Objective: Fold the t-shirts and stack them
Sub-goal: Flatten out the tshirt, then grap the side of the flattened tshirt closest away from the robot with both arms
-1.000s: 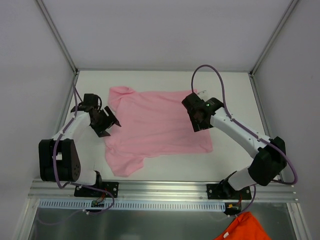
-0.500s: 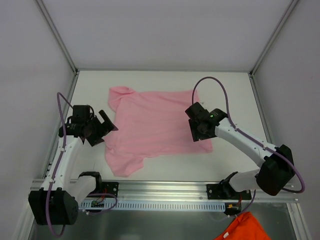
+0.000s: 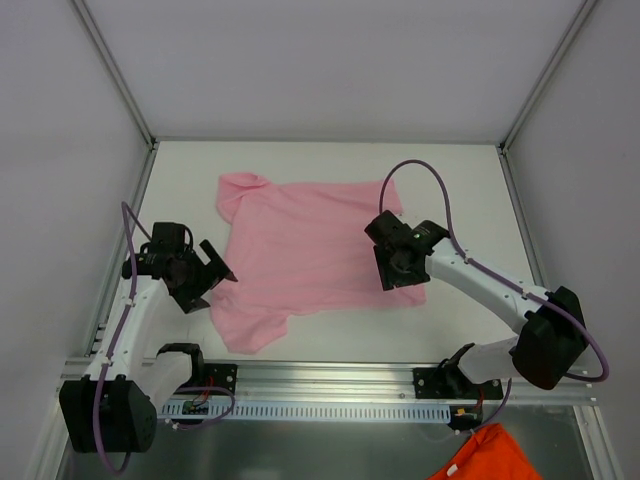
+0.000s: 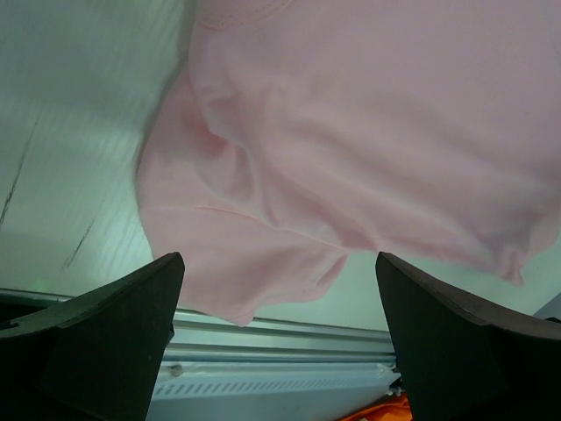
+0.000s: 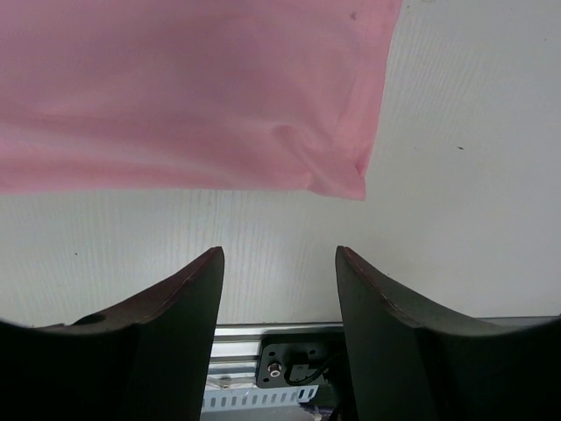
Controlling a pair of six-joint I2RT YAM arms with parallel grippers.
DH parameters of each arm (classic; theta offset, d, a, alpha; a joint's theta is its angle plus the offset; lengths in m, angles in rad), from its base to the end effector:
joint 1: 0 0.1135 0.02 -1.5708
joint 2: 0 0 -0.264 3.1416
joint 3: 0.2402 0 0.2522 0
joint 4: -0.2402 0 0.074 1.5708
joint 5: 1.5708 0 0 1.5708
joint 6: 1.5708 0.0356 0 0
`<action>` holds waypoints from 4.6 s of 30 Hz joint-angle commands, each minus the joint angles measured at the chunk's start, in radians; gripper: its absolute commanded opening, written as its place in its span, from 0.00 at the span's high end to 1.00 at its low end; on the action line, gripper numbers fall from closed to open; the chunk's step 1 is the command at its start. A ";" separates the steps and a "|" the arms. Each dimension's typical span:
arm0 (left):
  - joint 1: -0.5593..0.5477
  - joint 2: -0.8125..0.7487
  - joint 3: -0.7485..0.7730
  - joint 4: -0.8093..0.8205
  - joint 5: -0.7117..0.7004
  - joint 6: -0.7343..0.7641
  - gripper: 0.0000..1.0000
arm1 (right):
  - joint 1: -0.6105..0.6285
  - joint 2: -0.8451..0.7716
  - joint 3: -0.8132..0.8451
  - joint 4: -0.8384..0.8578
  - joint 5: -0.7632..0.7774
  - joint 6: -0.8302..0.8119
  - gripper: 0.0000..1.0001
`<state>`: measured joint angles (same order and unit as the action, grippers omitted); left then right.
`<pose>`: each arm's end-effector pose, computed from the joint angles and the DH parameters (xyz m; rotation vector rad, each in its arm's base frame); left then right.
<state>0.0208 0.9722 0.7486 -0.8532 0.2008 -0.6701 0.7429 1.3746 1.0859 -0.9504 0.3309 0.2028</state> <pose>0.1751 -0.0035 0.2399 -0.8489 2.5614 -0.4745 0.1960 0.1643 0.2584 -0.6456 2.6145 -0.1950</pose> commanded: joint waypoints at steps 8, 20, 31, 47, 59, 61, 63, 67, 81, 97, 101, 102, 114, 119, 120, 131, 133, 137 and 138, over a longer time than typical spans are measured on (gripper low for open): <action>-0.001 -0.043 -0.120 -0.030 0.014 -0.138 0.06 | 0.026 0.009 -0.012 -0.044 -0.003 0.053 0.42; -0.009 0.023 -0.183 0.089 -0.001 -0.171 0.07 | 0.029 -0.071 -0.030 -0.076 -0.004 0.078 0.43; -0.013 0.106 -0.166 0.086 -0.172 -0.183 0.08 | 0.029 -0.117 -0.035 -0.110 0.007 0.087 0.42; -0.015 0.155 -0.250 0.223 -0.144 -0.189 0.12 | 0.029 -0.167 -0.057 -0.139 0.030 0.083 0.42; -0.015 0.166 -0.281 0.267 -0.146 -0.195 0.60 | 0.029 -0.166 -0.086 -0.140 0.040 0.086 0.42; -0.015 0.168 -0.278 0.264 -0.155 -0.197 0.59 | 0.029 -0.154 -0.086 -0.145 0.042 0.084 0.42; -0.015 0.178 -0.272 0.261 -0.155 -0.195 0.49 | 0.029 -0.146 -0.084 -0.142 0.037 0.086 0.42; -0.015 0.192 -0.261 0.258 -0.155 -0.189 0.39 | 0.029 -0.118 -0.070 -0.165 0.043 0.099 0.42; -0.015 0.178 -0.216 0.224 -0.187 -0.186 0.38 | 0.029 0.182 -0.074 -0.111 0.091 0.130 0.40; -0.015 0.148 -0.198 0.178 -0.190 -0.169 0.39 | -0.097 0.146 -0.197 0.139 -0.030 0.250 0.46; -0.015 0.148 -0.199 0.171 -0.192 -0.160 0.39 | -0.229 0.034 -0.239 0.170 -0.067 0.273 0.46; -0.015 0.151 -0.199 0.171 -0.192 -0.158 0.39 | -0.264 0.006 -0.238 0.168 -0.067 0.274 0.46; -0.013 0.155 -0.184 0.160 -0.192 -0.146 0.39 | -0.316 -0.012 -0.291 0.185 -0.107 0.283 0.46; -0.015 0.157 -0.184 0.160 -0.192 -0.146 0.39 | -0.315 -0.005 -0.337 0.193 -0.105 0.305 0.47; -0.015 0.157 -0.186 0.160 -0.192 -0.146 0.39 | -0.316 -0.003 -0.342 0.199 -0.099 0.307 0.48; -0.015 0.171 -0.187 0.167 -0.195 -0.144 0.39 | -0.316 0.027 -0.373 0.251 -0.113 0.299 0.56; -0.013 0.171 -0.189 0.169 -0.195 -0.146 0.39 | -0.318 0.021 -0.385 0.277 -0.124 0.296 0.59; -0.015 0.172 -0.190 0.167 -0.195 -0.144 0.39 | -0.318 0.024 -0.385 0.305 -0.132 0.288 0.68; -0.015 0.172 -0.190 0.167 -0.195 -0.146 0.39 | -0.318 0.024 -0.382 0.308 -0.132 0.282 0.74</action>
<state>0.0124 1.1416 0.5346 -0.6849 0.0391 -0.8249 0.4324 1.3979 0.7204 -0.6849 0.1932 0.4786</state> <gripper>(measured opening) 0.607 0.301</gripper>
